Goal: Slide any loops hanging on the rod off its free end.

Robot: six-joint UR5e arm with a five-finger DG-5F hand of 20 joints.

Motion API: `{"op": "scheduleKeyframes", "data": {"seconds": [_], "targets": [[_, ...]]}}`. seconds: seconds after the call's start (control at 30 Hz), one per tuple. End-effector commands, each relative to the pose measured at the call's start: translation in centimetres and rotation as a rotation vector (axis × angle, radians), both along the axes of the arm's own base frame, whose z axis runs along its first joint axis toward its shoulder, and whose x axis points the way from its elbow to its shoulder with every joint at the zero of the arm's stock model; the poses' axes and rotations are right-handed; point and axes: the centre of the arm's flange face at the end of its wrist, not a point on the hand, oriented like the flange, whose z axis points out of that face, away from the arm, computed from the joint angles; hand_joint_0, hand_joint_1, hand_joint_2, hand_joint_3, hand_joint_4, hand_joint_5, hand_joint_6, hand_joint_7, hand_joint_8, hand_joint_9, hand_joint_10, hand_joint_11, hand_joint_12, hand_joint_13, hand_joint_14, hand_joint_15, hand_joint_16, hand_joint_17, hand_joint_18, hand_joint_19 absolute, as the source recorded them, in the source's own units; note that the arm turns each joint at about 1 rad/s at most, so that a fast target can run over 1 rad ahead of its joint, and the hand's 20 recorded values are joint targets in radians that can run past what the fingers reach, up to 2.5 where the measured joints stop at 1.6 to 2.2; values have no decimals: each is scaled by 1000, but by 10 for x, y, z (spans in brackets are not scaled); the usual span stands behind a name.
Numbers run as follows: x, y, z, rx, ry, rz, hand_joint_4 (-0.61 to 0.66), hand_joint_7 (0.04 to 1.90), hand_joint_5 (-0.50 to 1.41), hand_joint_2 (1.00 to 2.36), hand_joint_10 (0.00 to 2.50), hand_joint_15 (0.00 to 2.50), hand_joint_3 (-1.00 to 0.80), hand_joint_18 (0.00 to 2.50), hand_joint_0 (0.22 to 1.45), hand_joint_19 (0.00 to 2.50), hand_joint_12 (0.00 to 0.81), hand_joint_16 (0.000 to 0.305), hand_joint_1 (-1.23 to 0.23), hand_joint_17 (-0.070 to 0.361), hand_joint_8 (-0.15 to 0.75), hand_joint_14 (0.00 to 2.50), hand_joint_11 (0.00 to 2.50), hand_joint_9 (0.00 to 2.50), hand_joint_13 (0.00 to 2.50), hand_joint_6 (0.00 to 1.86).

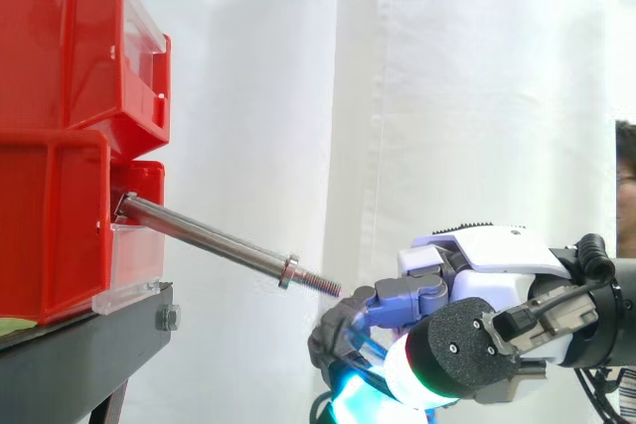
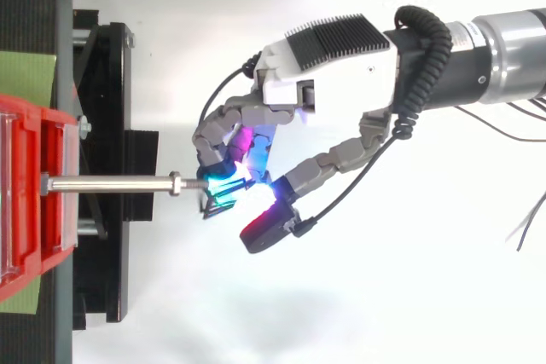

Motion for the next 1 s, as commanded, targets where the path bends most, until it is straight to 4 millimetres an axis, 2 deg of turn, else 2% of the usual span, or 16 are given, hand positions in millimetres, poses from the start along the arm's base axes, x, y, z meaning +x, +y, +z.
{"op": "scheduleKeyframes", "data": {"seconds": [0.0, 0.13, 0.2, 0.43, 0.7, 0.97], "targets": [[-6, -2, 9, 13, 38, -16, 43, 1243, -139, 1017, 15, 252, -114, 925, 633, 466, 339, 45, -746, 102, 328, 9, 546, 1171, 930, 923], [-10, -3, 16, 14, 64, -27, 37, 1246, -139, 1018, 17, 258, -116, 922, 632, 468, 339, 45, -744, 101, 330, 9, 546, 1168, 926, 922], [-14, -5, 26, 14, 79, -41, 33, 1246, -142, 1017, 17, 261, -127, 919, 636, 470, 338, 45, -750, 101, 327, 9, 545, 1158, 922, 921], [-21, -7, 39, 36, 119, -74, 6, 1237, -160, 1016, 16, 263, -230, 880, 675, 477, 318, 41, -804, 92, 300, 10, 559, 1117, 894, 923], [-27, -4, 65, 191, 157, -144, 17, 1155, -174, 1008, 18, 256, -393, 878, 701, 464, 316, 41, -796, 92, 284, 11, 555, 1080, 889, 912], [-28, -2, 66, 315, 184, -203, 2, 1147, -178, 1004, 18, 252, -442, 875, 710, 456, 312, 40, -818, 91, 282, 10, 543, 1064, 881, 906]]}}
